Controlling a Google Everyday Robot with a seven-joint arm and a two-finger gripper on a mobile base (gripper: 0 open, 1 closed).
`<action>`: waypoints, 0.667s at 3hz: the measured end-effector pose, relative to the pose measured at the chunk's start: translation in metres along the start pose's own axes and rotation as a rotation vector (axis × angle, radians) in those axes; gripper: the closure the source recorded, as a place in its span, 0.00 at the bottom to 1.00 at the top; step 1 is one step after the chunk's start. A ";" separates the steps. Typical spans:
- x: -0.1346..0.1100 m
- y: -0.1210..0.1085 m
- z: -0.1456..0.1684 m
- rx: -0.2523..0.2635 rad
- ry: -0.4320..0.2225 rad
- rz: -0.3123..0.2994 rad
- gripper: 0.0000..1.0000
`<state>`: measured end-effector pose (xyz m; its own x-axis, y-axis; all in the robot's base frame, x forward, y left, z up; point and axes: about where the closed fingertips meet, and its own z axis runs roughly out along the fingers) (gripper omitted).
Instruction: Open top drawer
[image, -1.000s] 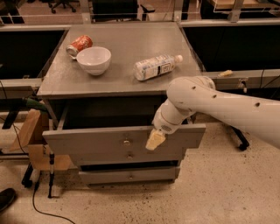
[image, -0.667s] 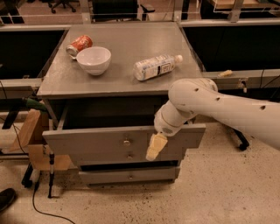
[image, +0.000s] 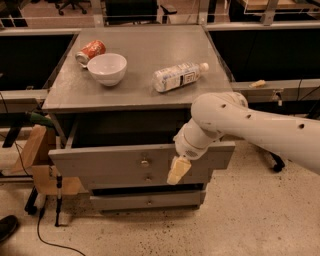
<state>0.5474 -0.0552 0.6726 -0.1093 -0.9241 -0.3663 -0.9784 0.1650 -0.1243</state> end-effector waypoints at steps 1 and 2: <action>0.009 0.010 -0.002 -0.017 0.013 0.003 0.42; 0.014 0.014 -0.007 -0.022 0.016 0.008 0.65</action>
Offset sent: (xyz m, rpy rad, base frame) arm -0.0373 -0.0338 -0.0021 -0.0178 0.0475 -0.0174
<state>0.5311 -0.0678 0.6719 -0.1195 -0.9283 -0.3522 -0.9812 0.1646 -0.1010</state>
